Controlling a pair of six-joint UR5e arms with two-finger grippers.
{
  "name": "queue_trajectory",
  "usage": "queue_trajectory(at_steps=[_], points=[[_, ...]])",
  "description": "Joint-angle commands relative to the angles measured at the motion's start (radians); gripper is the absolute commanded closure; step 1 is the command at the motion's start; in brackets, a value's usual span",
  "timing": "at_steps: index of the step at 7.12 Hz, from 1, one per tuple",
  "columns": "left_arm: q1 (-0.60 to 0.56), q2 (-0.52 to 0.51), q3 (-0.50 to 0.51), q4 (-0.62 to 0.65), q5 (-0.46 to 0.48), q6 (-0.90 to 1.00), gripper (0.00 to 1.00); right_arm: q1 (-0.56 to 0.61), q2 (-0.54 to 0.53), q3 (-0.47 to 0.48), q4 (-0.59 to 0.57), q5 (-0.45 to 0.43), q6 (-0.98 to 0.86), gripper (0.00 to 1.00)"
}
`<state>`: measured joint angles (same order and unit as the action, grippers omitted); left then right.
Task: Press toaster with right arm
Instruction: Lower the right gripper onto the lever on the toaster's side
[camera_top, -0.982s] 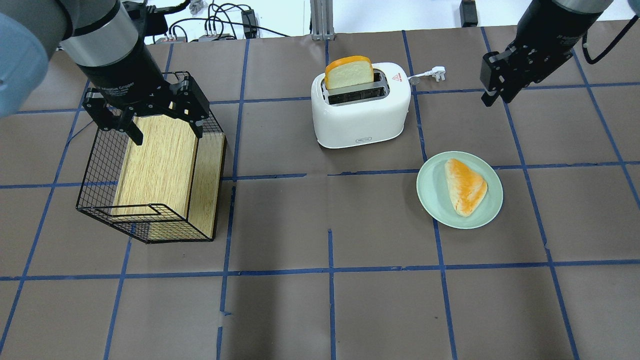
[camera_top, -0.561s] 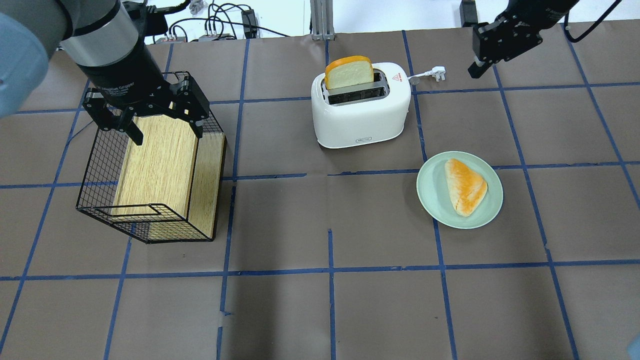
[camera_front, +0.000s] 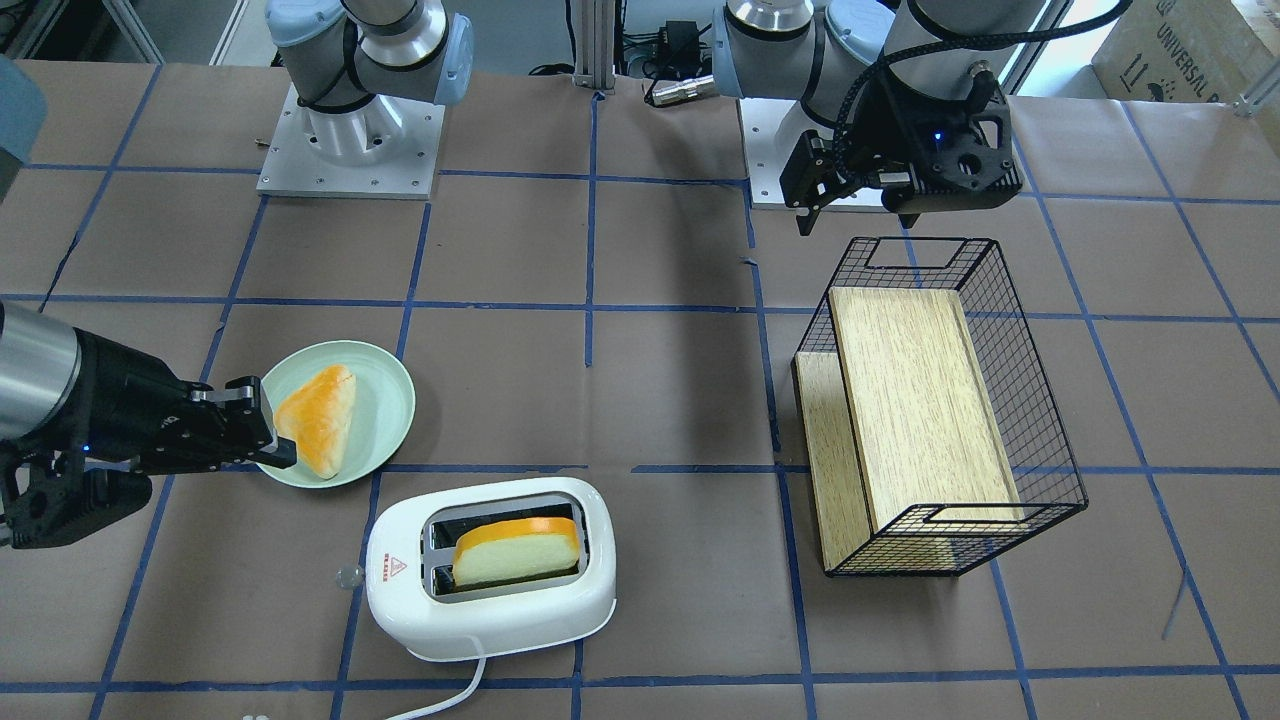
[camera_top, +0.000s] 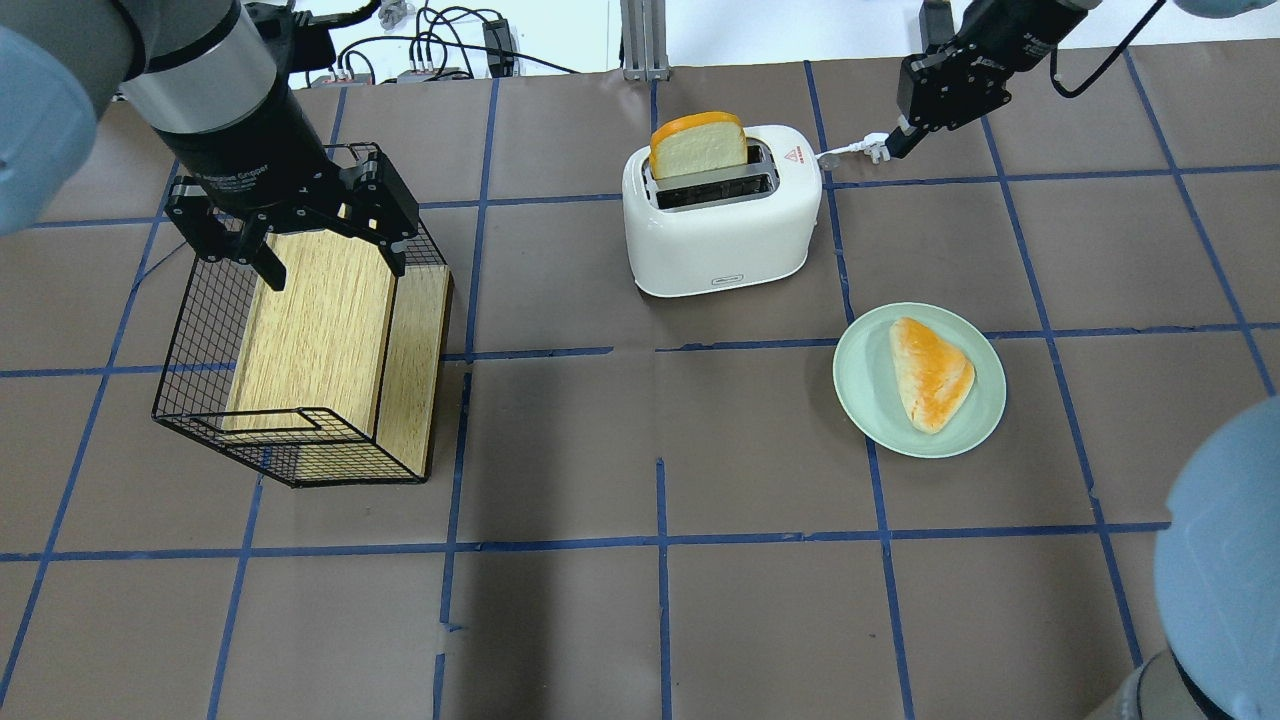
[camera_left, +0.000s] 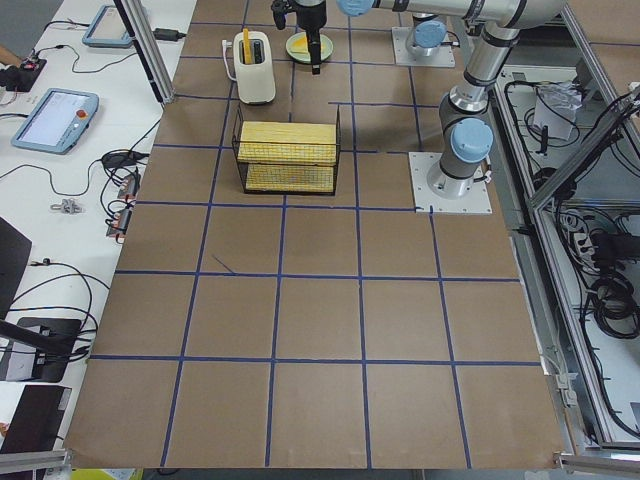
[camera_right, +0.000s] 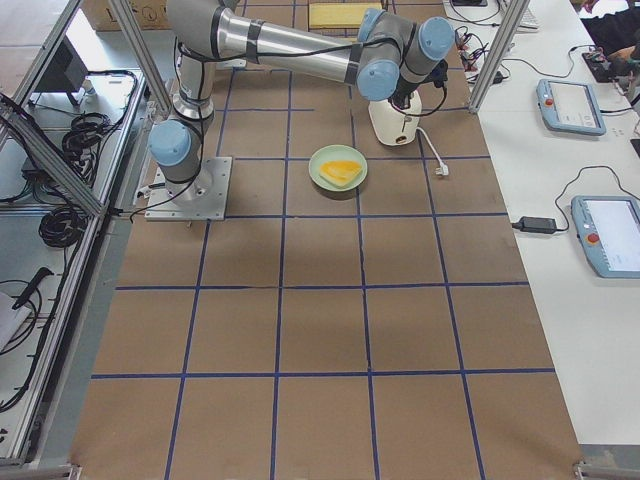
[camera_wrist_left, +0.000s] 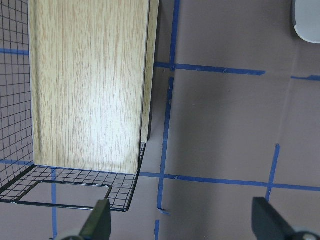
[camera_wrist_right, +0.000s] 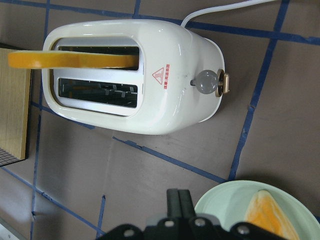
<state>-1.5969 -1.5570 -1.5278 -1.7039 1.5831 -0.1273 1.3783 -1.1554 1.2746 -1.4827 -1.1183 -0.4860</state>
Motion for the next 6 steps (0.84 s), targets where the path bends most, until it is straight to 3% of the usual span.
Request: queue_trajectory(at_steps=[1, 6], points=[[0.0, 0.0, 0.0, 0.0, 0.0, 0.0, 0.0, -0.002, 0.08, -0.011, -0.052, 0.046, -0.003, 0.99], [0.0, 0.0, 0.0, 0.0, 0.0, 0.0, 0.0, 0.002, 0.189, -0.098, -0.056, 0.103, 0.0, 0.99]])
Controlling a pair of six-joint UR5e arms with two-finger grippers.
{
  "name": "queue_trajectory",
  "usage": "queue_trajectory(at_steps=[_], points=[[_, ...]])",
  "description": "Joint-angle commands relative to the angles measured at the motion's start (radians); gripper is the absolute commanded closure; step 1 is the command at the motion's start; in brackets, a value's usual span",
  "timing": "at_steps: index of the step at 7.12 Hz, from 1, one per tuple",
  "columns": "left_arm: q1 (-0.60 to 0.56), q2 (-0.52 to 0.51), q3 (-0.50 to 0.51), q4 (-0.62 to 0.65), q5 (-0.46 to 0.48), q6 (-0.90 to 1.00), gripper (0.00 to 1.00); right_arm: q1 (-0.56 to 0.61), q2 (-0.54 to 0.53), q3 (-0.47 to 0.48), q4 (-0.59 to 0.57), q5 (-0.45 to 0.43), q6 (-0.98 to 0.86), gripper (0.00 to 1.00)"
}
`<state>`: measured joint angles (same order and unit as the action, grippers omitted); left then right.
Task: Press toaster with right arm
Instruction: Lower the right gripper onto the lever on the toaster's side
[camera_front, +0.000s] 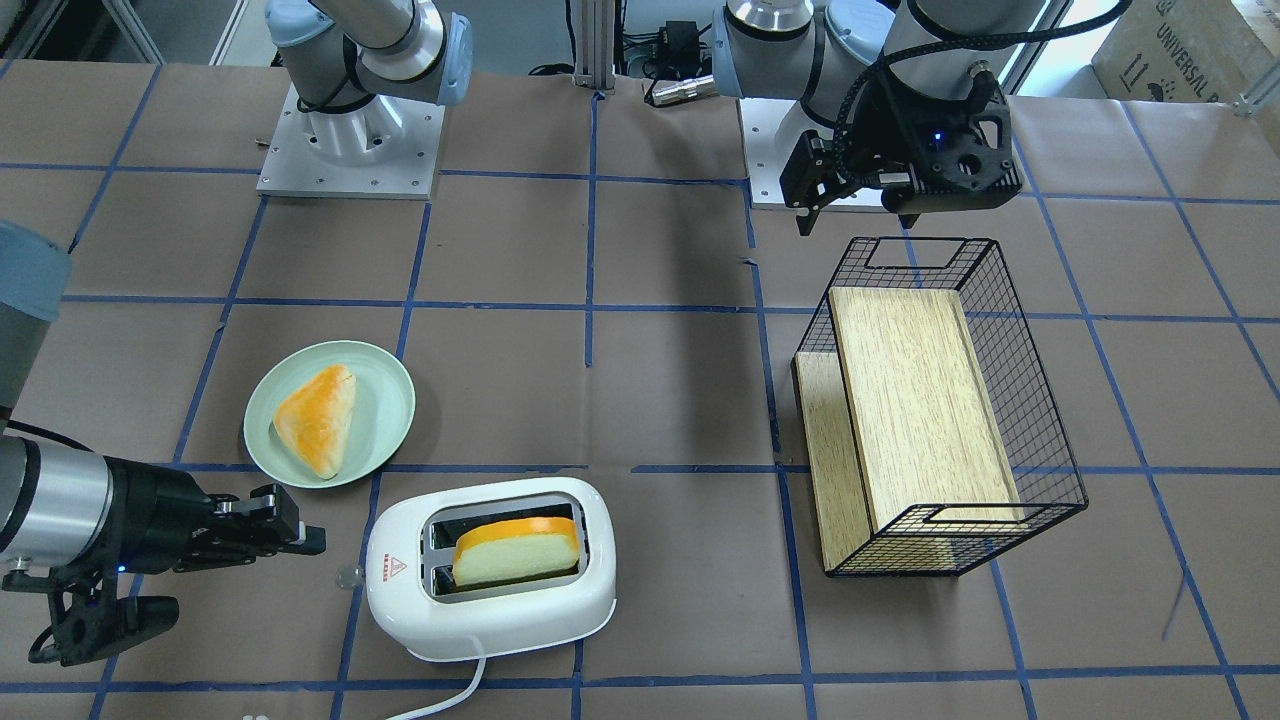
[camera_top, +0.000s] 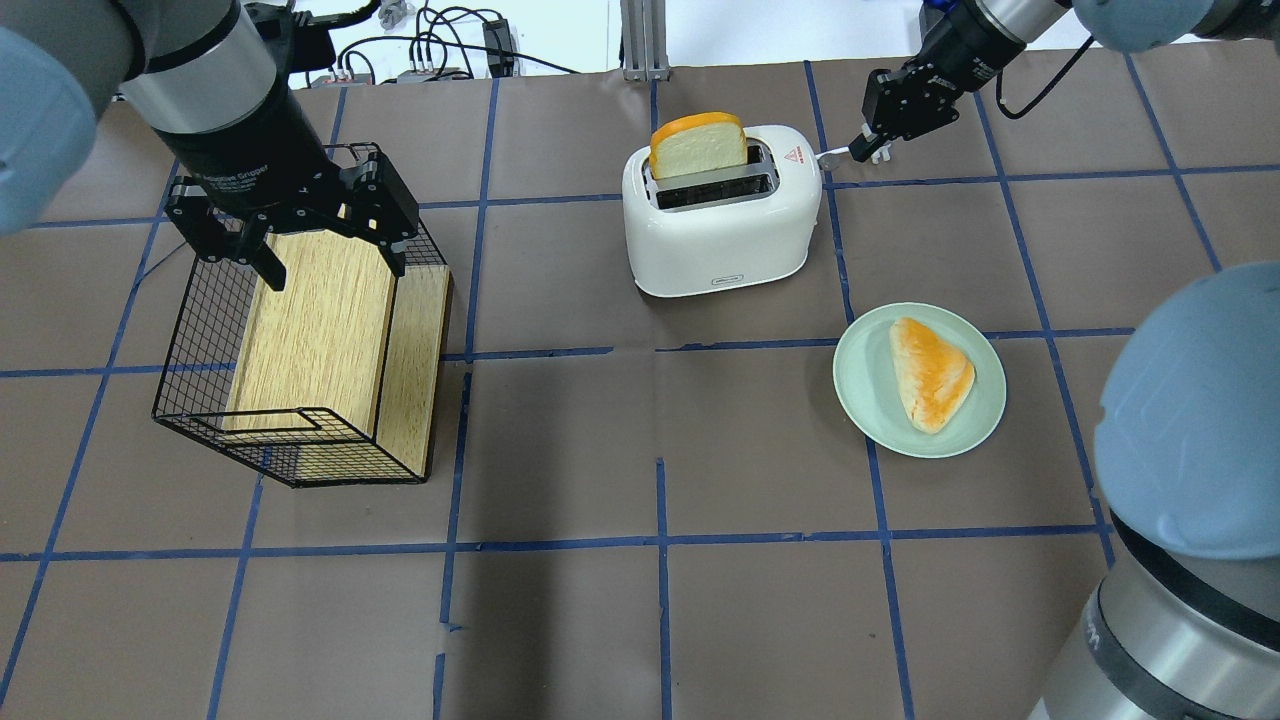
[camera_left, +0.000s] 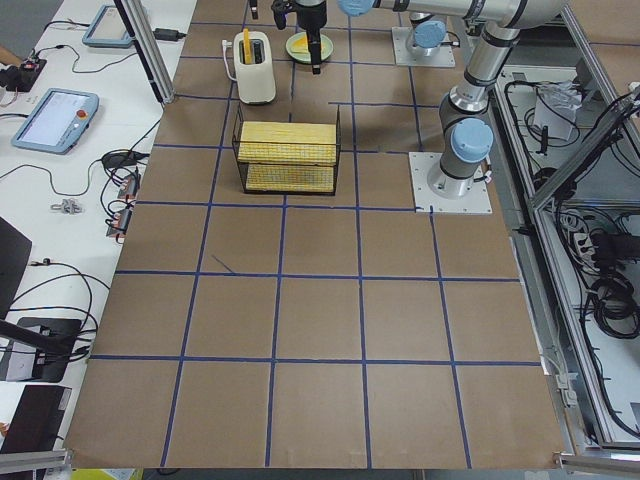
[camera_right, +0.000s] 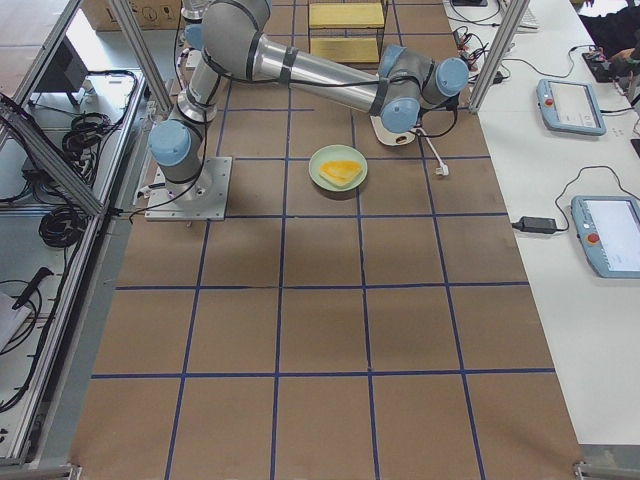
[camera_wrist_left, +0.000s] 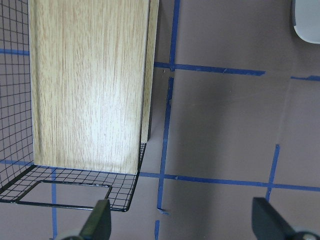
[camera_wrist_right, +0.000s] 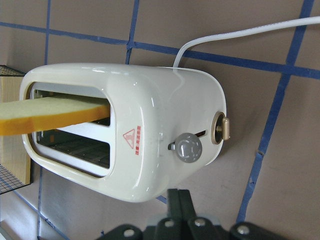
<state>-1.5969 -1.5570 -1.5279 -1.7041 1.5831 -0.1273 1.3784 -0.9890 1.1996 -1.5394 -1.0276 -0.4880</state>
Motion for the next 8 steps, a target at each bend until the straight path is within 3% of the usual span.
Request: queue_trajectory(at_steps=[1, 8], points=[[0.0, 0.0, 0.0, 0.0, 0.0, 0.0, 0.0, 0.002, 0.042, -0.023, 0.001, 0.032, 0.0, 0.99], [0.0, 0.0, 0.0, 0.001, 0.0, 0.0, 0.0, 0.007, 0.099, -0.02, -0.065, 0.034, -0.001, 0.98]])
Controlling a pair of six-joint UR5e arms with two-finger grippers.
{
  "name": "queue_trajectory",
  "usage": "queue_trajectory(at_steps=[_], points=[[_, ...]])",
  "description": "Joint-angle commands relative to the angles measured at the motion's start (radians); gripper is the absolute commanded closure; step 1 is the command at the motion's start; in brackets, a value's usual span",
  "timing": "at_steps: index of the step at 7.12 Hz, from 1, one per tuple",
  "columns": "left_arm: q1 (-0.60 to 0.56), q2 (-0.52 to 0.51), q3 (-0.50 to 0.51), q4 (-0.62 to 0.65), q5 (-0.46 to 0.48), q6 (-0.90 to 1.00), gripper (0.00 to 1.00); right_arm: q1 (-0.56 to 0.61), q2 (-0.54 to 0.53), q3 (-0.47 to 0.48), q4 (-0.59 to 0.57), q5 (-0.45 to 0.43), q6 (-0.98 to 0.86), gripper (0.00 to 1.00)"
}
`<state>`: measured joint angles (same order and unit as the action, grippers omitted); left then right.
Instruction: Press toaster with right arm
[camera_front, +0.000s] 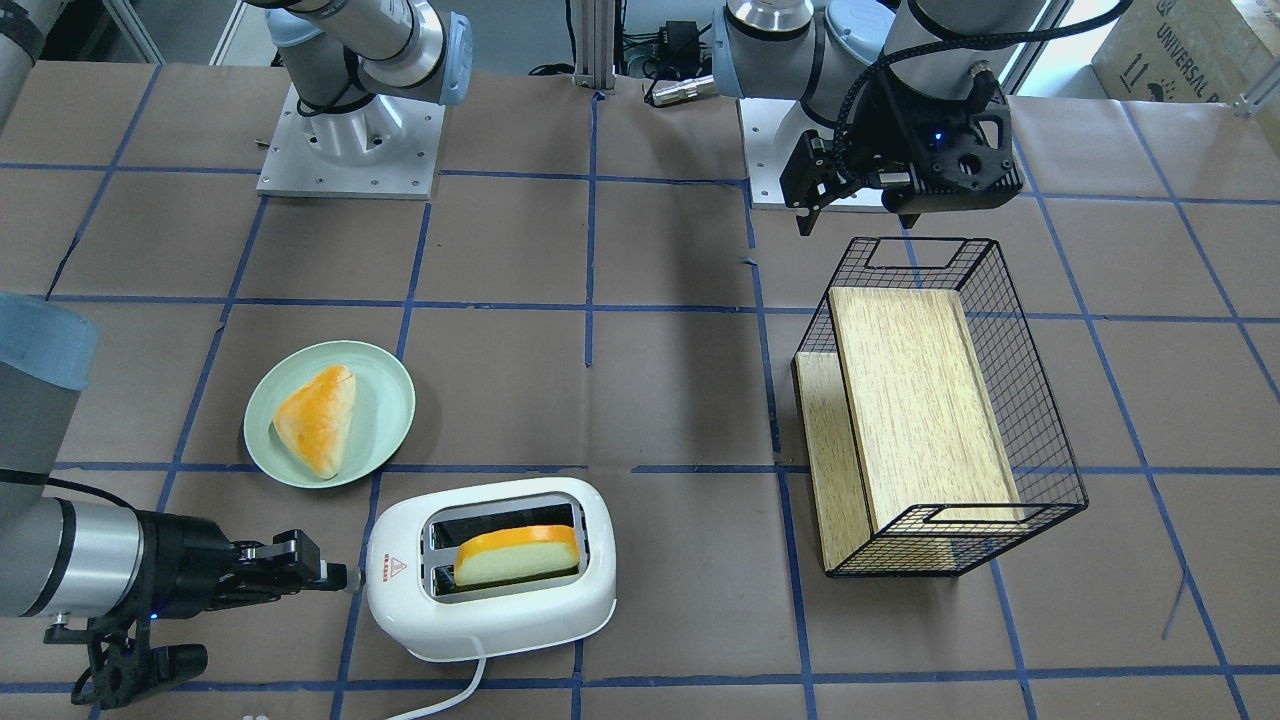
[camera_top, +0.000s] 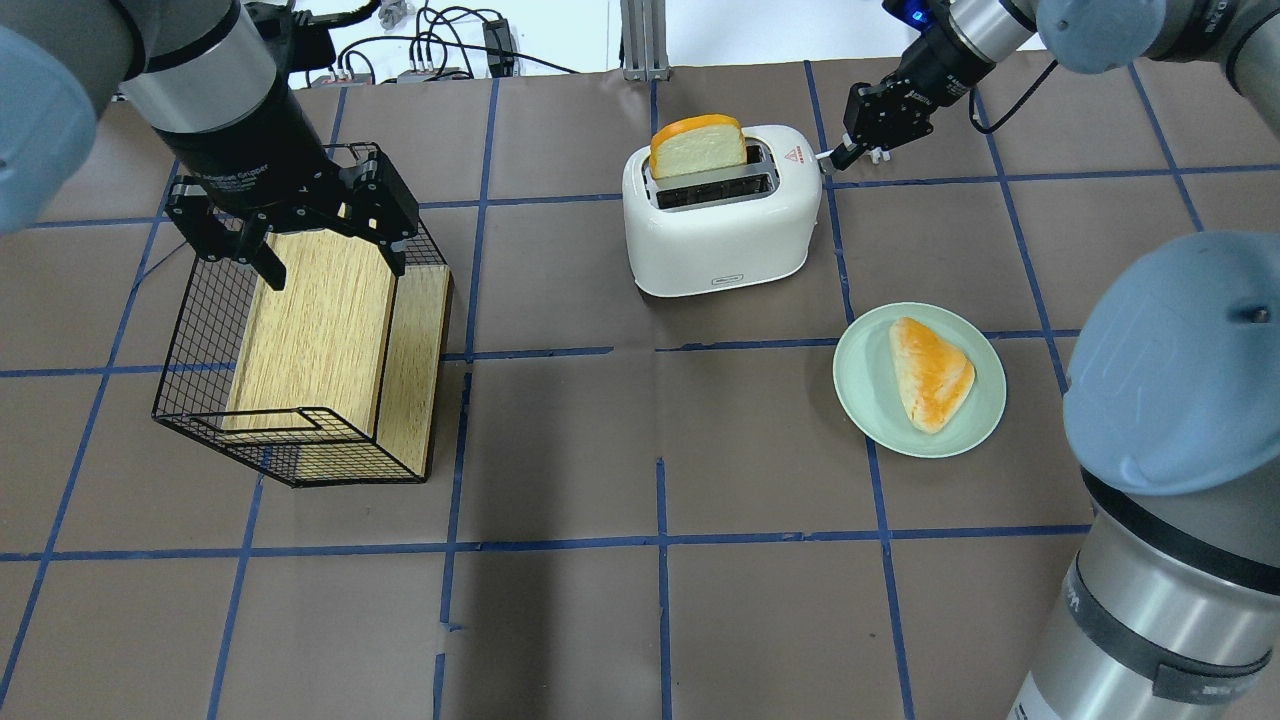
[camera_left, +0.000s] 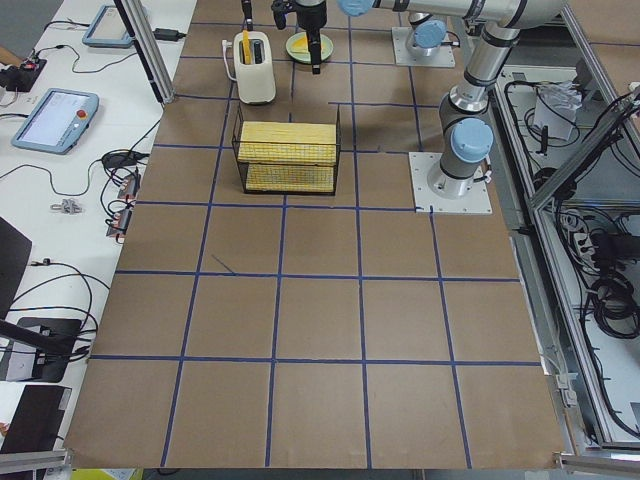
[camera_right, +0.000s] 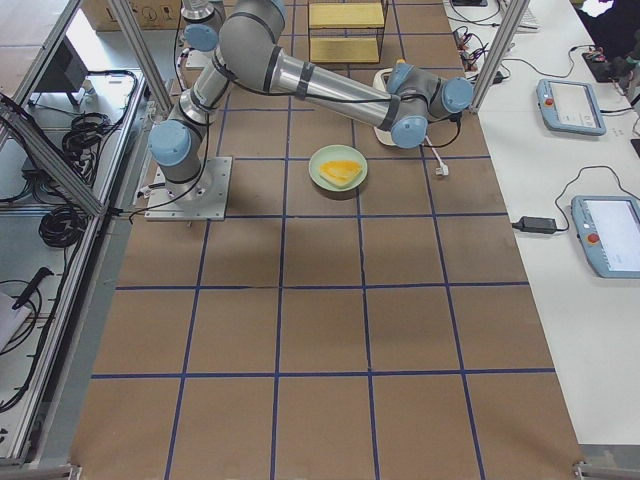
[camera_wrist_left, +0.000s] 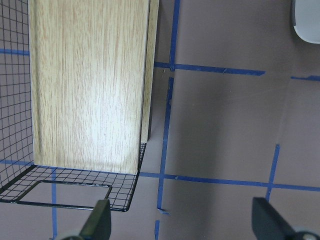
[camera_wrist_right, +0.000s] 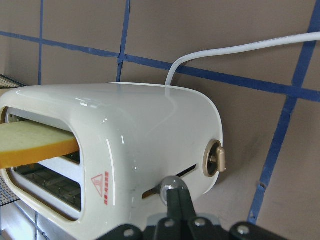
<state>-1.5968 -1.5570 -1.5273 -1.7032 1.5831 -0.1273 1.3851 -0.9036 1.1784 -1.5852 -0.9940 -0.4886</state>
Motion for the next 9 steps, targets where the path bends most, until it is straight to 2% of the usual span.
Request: queue_trajectory(at_steps=[1, 9], points=[[0.0, 0.0, -0.001, 0.001, 0.0, 0.0, 0.0, 0.002, 0.032, 0.001, -0.041, 0.0, -0.001, 0.98], [0.0, 0.0, -0.001, -0.001, 0.0, 0.0, 0.0, 0.003, 0.087, 0.001, -0.125, 0.0, -0.007, 0.98]])
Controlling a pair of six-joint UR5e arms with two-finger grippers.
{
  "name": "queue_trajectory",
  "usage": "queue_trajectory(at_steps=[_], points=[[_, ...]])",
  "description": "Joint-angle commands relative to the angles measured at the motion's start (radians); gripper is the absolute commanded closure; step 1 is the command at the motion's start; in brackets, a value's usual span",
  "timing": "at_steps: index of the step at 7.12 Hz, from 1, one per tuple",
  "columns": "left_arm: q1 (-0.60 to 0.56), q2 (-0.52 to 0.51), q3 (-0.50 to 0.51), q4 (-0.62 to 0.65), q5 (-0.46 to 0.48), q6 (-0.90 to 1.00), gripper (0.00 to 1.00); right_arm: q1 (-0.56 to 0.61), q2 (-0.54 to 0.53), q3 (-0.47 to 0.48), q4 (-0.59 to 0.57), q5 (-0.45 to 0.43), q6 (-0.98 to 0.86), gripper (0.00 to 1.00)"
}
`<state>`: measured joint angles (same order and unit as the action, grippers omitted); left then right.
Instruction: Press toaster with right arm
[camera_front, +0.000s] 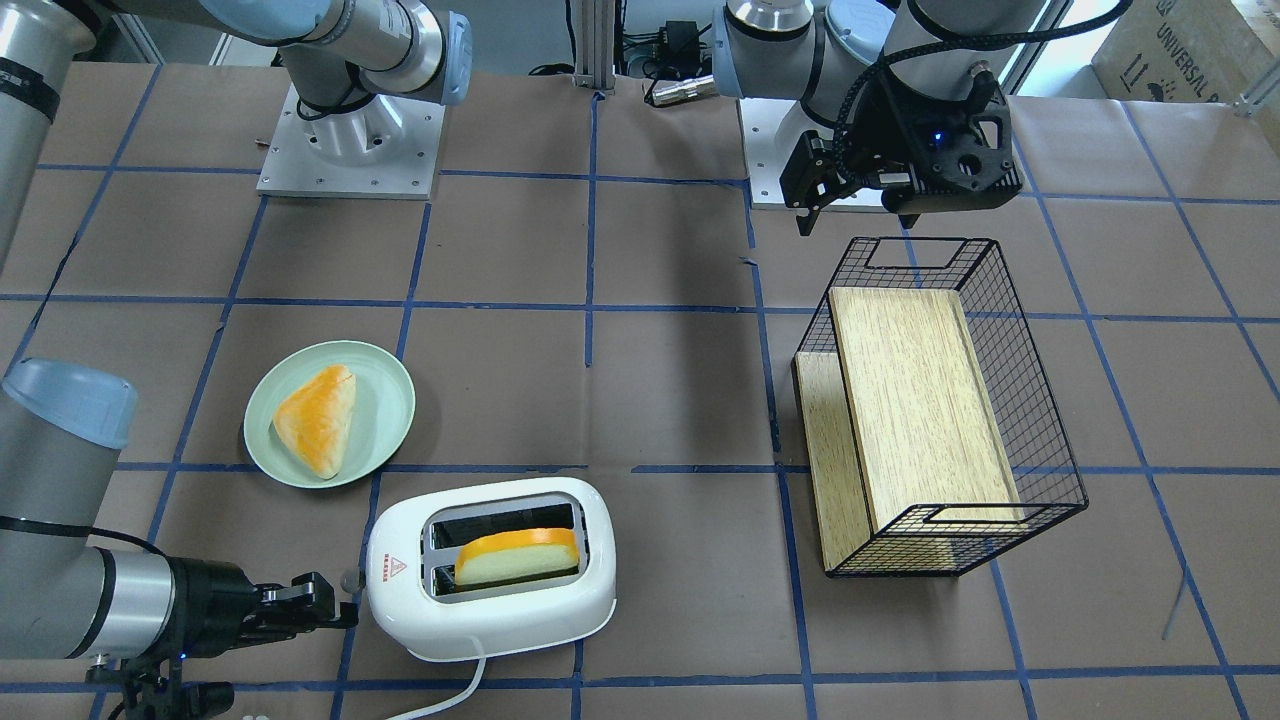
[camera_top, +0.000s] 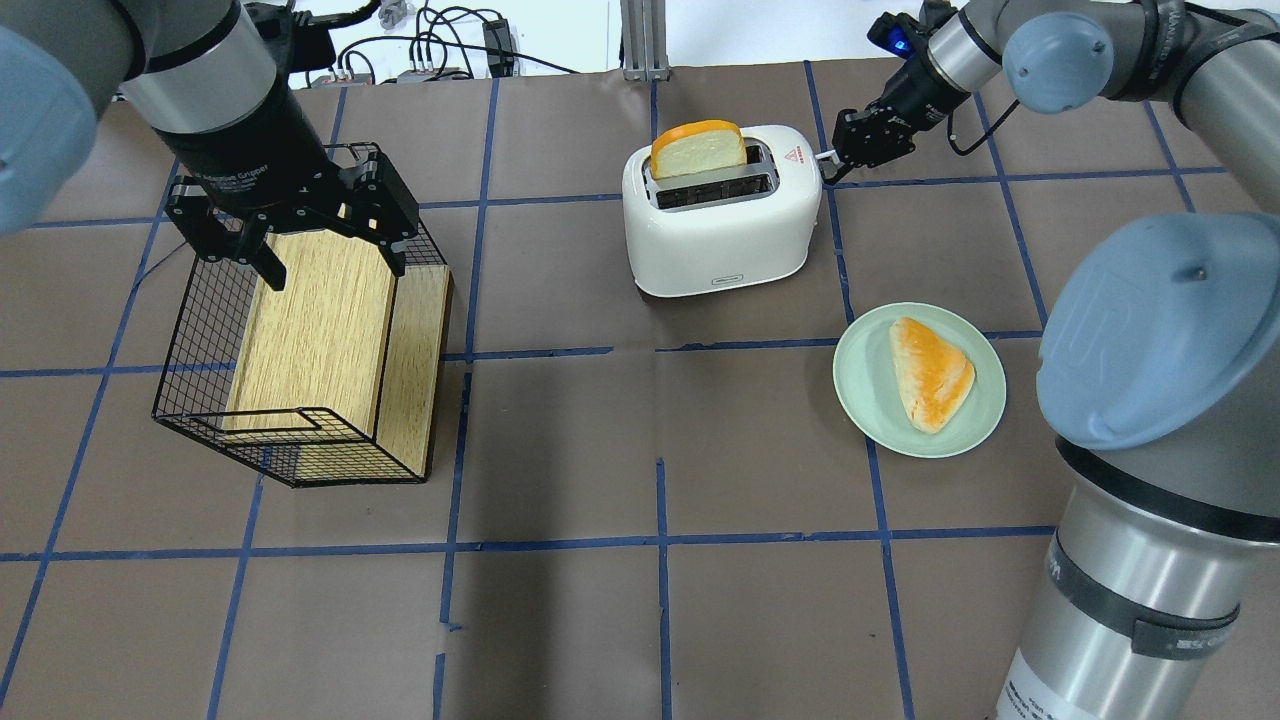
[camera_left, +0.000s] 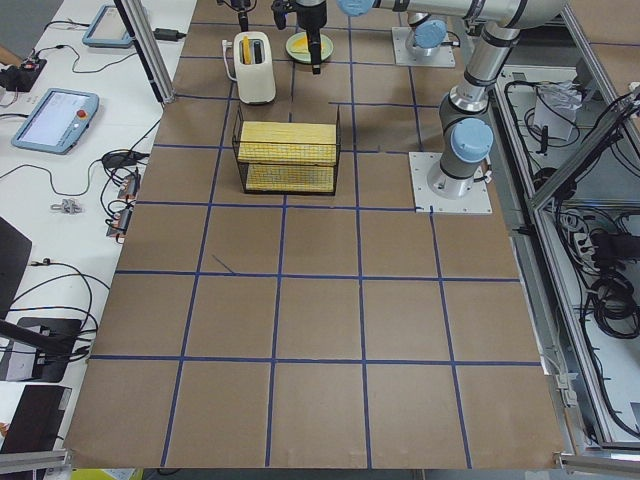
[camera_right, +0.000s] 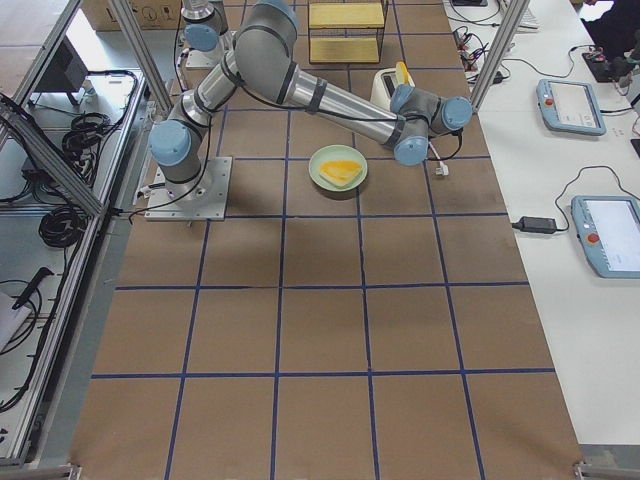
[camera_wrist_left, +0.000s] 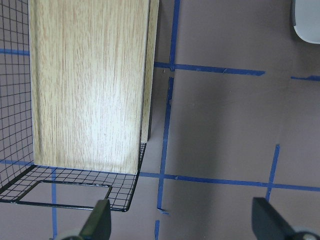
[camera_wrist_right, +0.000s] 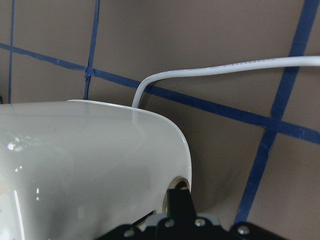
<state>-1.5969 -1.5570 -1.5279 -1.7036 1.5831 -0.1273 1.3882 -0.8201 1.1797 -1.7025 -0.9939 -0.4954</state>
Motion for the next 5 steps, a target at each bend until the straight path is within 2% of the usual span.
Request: queue_trajectory(at_steps=[1, 2, 3, 4, 5], points=[[0.0, 0.0, 0.0, -0.001, 0.0, 0.0, 0.0, -0.001, 0.007, -0.003, -0.009, 0.0, 0.0, 0.98], [0.0, 0.0, 0.0, -0.001, 0.0, 0.0, 0.0, -0.002, -0.004, -0.014, -0.009, -0.006, 0.006, 0.97], [0.0, 0.0, 0.0, 0.001, 0.0, 0.0, 0.0, 0.008, -0.039, -0.069, -0.006, -0.058, 0.015, 0.9], [0.0, 0.0, 0.0, 0.001, 0.0, 0.0, 0.0, 0.055, -0.083, -0.131, 0.012, -0.257, 0.033, 0.31], [0.0, 0.0, 0.0, -0.001, 0.0, 0.0, 0.0, 0.133, -0.143, -0.162, 0.077, -0.466, 0.052, 0.0]])
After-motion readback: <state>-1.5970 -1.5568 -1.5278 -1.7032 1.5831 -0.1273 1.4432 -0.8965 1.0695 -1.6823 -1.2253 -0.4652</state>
